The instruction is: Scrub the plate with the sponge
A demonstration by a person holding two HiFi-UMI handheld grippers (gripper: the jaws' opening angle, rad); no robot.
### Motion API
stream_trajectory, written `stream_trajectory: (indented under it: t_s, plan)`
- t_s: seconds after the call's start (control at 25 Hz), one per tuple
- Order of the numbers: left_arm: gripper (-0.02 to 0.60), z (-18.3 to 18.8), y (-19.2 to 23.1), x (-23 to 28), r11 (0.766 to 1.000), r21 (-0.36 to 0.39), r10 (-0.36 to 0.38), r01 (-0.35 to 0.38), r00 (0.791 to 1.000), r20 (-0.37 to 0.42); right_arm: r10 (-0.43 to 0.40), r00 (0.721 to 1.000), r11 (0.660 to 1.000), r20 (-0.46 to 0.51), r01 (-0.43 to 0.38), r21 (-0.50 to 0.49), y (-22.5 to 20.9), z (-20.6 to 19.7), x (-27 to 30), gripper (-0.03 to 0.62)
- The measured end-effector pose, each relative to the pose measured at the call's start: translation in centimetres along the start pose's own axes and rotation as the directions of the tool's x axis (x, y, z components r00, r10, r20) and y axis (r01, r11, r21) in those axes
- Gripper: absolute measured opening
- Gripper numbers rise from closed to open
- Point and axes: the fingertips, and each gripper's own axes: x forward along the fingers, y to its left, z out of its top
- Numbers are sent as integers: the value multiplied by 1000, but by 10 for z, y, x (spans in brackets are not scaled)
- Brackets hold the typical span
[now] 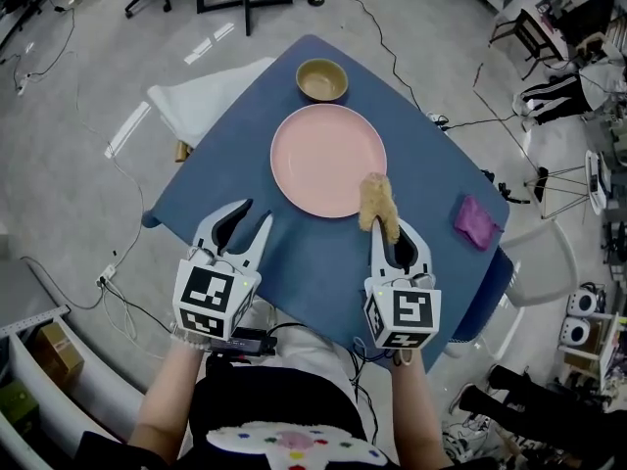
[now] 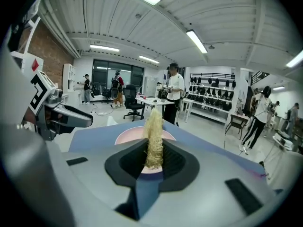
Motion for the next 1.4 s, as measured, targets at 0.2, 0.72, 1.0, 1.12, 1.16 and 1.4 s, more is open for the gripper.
stream_trajectory:
  t_s: [0.2, 0.72, 1.0, 1.12, 1.16, 1.4]
  plan:
    - [127, -9, 13, 22, 999, -47, 17, -18, 1000, -23, 9, 1000, 1000, -16, -9, -4, -6, -4, 27, 61]
    - [127, -33, 28, 73, 986, -161, 28, -47, 993, -117, 37, 997, 999, -72, -39, -27, -12, -16, 74, 61]
    - [129, -47, 36, 95, 973, -215, 46, -79, 987, -152, 32, 995, 999, -92, -35, -39, -20, -19, 95, 61]
    - [129, -53, 39, 103, 967, -236, 60, -100, 984, -170, 27, 994, 998, -107, -33, -47, -26, -22, 104, 61]
    - [129, -55, 40, 105, 964, -244, 63, -105, 983, -175, 26, 993, 998, -113, -32, -52, -27, -24, 107, 61]
    - [130, -63, 45, 114, 938, -326, 62, -120, 981, -181, 0, 989, 998, -150, -10, -68, -35, -34, 127, 61]
